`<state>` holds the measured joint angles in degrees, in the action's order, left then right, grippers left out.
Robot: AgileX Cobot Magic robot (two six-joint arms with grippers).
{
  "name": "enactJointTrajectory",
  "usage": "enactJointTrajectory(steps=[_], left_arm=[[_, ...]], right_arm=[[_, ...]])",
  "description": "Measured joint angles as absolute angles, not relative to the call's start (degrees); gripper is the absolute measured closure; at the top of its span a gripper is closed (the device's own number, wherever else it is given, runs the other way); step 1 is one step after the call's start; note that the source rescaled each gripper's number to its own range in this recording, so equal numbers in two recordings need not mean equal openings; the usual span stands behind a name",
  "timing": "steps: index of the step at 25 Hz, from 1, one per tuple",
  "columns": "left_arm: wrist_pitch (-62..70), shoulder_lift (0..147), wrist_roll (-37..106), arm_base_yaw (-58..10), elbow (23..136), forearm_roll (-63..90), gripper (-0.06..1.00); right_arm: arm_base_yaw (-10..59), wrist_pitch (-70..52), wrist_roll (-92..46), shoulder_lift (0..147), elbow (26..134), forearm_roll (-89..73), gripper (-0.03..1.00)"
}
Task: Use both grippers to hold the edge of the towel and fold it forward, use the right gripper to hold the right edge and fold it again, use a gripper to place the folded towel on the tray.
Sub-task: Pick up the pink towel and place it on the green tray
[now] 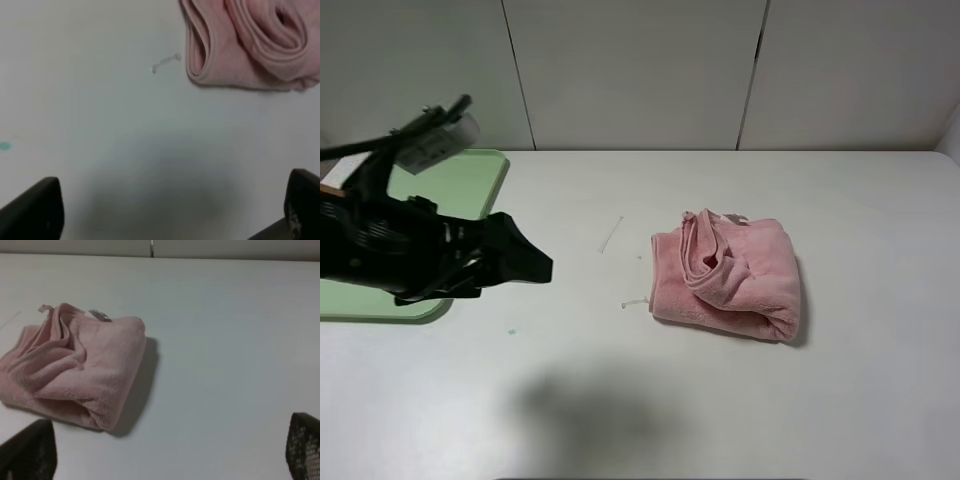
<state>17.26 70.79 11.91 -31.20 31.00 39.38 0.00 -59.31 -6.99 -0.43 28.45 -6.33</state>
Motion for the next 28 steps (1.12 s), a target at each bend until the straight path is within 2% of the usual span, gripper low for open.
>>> enactJointTrajectory(steps=[8, 12, 16, 28], left_arm=[[14.1, 84.3, 17.6, -37.3, 40.5, 42.0, 0.06], [11.5, 87.7, 19.7, -39.0, 44.5, 42.3, -0.02], [10.8, 90.9, 20.0, -39.3, 47.3, 42.5, -0.05], [10.6, 102.5, 20.0, -40.2, 57.7, 47.3, -0.05]], right_arm=[[0.0, -59.3, -7.0, -0.4, 28.5, -6.3, -0.03], [0.0, -59.3, -7.0, -0.4, 28.5, -6.3, -0.03], [0.0, -59.3, -7.0, -0.4, 28.5, -6.3, -0.03], [0.0, -59.3, -7.0, -0.4, 28.5, -6.3, -0.03]])
